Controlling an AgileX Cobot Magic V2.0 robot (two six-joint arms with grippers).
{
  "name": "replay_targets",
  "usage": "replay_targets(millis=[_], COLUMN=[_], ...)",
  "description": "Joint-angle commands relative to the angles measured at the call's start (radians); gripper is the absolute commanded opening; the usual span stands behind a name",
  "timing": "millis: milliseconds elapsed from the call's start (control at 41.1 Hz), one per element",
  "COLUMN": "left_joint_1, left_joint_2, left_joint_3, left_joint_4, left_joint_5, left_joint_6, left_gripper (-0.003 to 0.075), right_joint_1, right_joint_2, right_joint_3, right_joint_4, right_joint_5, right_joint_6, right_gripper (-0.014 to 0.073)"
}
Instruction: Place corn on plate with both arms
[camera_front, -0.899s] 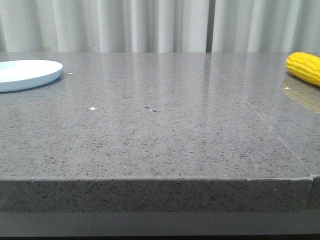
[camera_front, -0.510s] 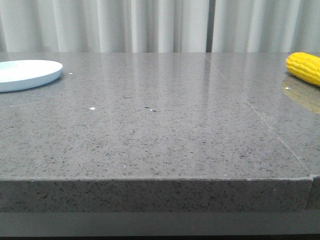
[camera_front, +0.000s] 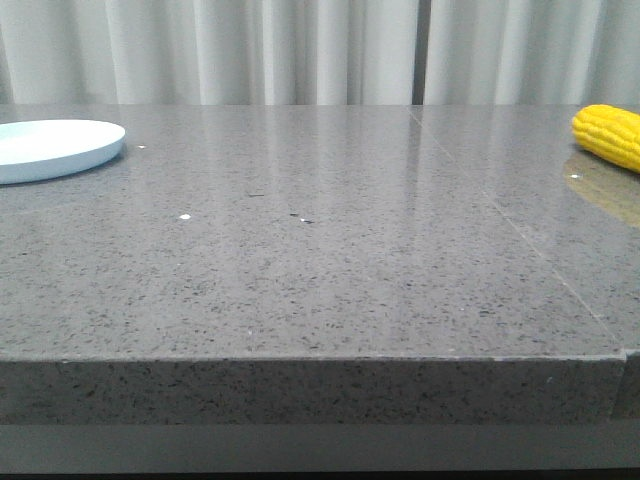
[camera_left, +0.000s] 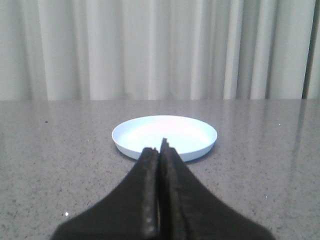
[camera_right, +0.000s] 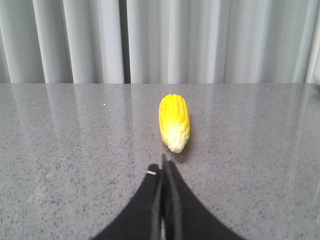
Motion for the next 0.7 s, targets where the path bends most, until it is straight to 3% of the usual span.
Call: replay_targets(millis=[0,122,243,462,680], left_joint_1=[-0.004,-0.004,-0.004,-0.004,-0.004], left_joint_2=[-0.015,-0.013,0.011,0.168,0.327], left_joint_3=[-0.038,-0.151,-0.32,-0.641,-0.811], left_joint_4=[-0.007,-0.007,-0.007,-0.007,-0.007], left_joint_5=[-0.1,-0.025,0.131,0.358,0.518], left_joint_6=[-0.008,-0.008,-0.008,-0.008,-0.008], left_gripper=[-0.002,-0.002,-0.002,-0.002,-0.002], right_joint_1=[-0.005,-0.005,-0.005,-0.005,-0.005], right_joint_2=[-0.018,-0.017,0.013,0.186,0.369], right_joint_3=[-0.088,-0.224,-0.368,-0.615,-0.777], right_joint_4=[-0.003,-0.003,-0.004,-0.004,-0.003], right_joint_5=[-0.063,0.074,0.199,0.389,0.563], right_joint_6=[-0.003,-0.003,-0.003,-0.003,-0.003], right_gripper=[-0.0067,-0.0067,-0.0067,-0.0067,-0.0067])
